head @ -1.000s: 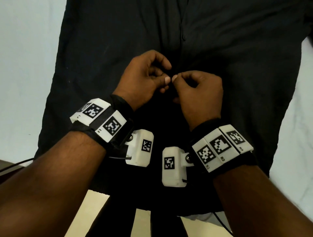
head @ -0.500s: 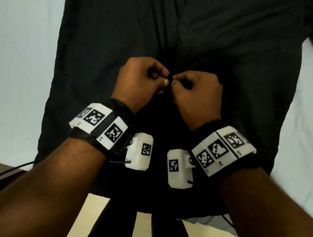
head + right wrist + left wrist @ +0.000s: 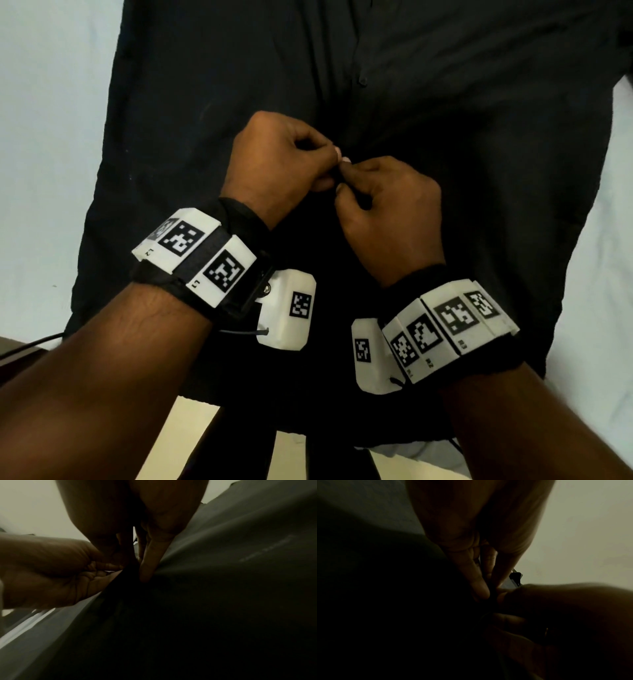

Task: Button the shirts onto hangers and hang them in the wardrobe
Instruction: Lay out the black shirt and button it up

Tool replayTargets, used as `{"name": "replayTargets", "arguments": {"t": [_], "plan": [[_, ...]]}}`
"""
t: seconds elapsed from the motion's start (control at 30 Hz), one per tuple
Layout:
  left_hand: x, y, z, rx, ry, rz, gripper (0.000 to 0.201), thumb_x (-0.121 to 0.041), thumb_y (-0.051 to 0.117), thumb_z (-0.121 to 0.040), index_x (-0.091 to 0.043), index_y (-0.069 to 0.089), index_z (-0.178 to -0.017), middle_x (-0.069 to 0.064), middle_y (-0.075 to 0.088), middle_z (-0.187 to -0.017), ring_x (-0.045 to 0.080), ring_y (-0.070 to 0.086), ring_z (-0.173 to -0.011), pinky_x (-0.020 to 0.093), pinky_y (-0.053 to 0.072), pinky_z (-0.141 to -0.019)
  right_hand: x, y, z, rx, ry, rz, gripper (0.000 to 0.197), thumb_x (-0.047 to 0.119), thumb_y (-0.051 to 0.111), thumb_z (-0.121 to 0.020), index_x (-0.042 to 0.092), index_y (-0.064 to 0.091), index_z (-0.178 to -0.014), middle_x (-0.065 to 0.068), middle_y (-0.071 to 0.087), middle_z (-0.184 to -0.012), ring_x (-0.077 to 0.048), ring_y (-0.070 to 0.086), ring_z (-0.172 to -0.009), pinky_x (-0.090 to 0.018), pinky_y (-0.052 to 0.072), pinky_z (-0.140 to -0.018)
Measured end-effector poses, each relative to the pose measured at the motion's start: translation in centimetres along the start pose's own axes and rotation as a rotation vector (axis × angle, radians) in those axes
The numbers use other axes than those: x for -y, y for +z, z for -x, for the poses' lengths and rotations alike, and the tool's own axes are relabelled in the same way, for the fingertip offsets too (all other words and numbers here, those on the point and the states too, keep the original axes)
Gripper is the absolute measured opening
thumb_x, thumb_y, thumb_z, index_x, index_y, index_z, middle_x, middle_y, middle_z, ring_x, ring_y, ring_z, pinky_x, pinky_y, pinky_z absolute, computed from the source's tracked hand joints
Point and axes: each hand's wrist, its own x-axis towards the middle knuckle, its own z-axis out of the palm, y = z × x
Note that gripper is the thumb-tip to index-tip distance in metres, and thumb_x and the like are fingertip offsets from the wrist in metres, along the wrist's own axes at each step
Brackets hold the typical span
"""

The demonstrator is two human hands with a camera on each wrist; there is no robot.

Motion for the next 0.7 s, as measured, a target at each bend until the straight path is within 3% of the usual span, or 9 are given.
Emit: {"name": "replayTargets", "arguments": {"t": [0.07,0.13,0.23,0.33,0.43,0.53,0.7], "plan": [[0.3,0.0,-0.3,-0.025,0.001,-0.034,0.011,-0.016,0.076,-0.084,-0.021,0.075,-0.074,0.001,0.074,-0.067,0.016,0.075,-0.064,0.041,0.064,-0.073,0.0,-0.3,-0.1,0.025,0.025,-0.051,0.023,0.02,0.063,-0.086,0.01,0.08,-0.099,-0.006,0.075,-0.09,-0.017,0.07,-0.082,-0.024,0.053,-0.078],[0.5,0.0,-0.6,-0.031,0.026,-0.095,0.014,-0.014,0.075,-0.085,-0.023,0.072,-0.075,-0.006,0.07,-0.061,0.01,0.073,-0.06,0.028,0.06,-0.065,-0.2,-0.6,-0.5,0.059,0.085,-0.113,0.021,0.02,0.064,-0.088,0.014,0.08,-0.1,-0.001,0.076,-0.094,-0.011,0.07,-0.086,-0.021,0.053,-0.084],[0.2,0.0,-0.6,-0.017,0.068,-0.163,0.011,-0.015,0.073,-0.088,-0.024,0.071,-0.081,-0.015,0.064,-0.053,-0.001,0.067,-0.055,0.015,0.05,-0.058,-0.8,-0.7,-1.8,0.1,0.198,-0.182,0.014,0.017,0.067,-0.088,0.019,0.078,-0.097,0.005,0.076,-0.089,-0.01,0.071,-0.081,-0.034,0.059,-0.081],[0.3,0.0,-0.5,-0.018,0.093,-0.161,0.008,-0.016,0.073,-0.09,-0.022,0.071,-0.095,-0.011,0.069,-0.064,0.0,0.067,-0.058,0.022,0.057,-0.065,-1.1,-0.8,-3.2,0.162,0.172,-0.074,0.004,0.021,0.071,-0.087,0.018,0.073,-0.089,0.004,0.072,-0.078,-0.011,0.07,-0.072,-0.037,0.059,-0.072],[0.4,0.1,-0.5,-0.012,0.096,-0.122,0.016,-0.013,0.072,-0.091,-0.018,0.072,-0.106,-0.003,0.073,-0.075,0.006,0.07,-0.062,0.036,0.062,-0.073,-1.0,-1.1,-4.2,0.236,0.126,0.014,0.006,0.024,0.07,-0.088,0.018,0.072,-0.09,0.002,0.072,-0.081,-0.015,0.07,-0.076,-0.039,0.059,-0.074],[0.5,0.1,-0.3,-0.024,0.104,-0.107,0.017,-0.012,0.071,-0.091,-0.02,0.072,-0.106,-0.004,0.074,-0.077,0.004,0.07,-0.062,0.035,0.062,-0.075,-1.0,-1.3,-4.2,0.291,0.099,0.081,0.008,0.025,0.067,-0.09,0.019,0.071,-0.093,0.002,0.072,-0.083,-0.015,0.069,-0.077,-0.039,0.058,-0.077],[0.3,0.4,0.1,0.022,0.135,-0.137,0.032,-0.016,0.073,-0.084,-0.019,0.069,-0.115,-0.011,0.07,-0.078,0.001,0.069,-0.068,0.036,0.06,-0.08,-1.1,-1.1,-4.6,0.284,0.274,-0.007,0.011,0.026,0.069,-0.084,0.018,0.07,-0.077,0.001,0.07,-0.069,-0.015,0.071,-0.067,-0.04,0.061,-0.069]]}}
